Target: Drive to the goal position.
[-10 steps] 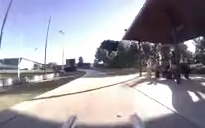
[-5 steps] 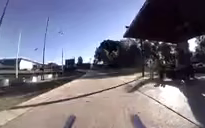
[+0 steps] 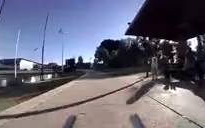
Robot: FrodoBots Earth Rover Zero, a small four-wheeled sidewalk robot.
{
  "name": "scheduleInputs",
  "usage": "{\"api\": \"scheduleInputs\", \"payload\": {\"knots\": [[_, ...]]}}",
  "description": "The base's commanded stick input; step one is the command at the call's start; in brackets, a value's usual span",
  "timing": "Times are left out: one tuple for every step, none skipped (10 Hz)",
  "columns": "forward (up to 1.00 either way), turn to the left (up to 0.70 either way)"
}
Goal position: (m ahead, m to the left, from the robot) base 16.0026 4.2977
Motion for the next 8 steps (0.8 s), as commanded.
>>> {"api": "scheduleInputs", "payload": {"knots": [[1.00,0.26],[1.00,0.17],[1.00,0.05],[1.00,0.00],[1.00,0.00],[1.00,0.00],[1.00,0.00],[1.00,0.00]]}}
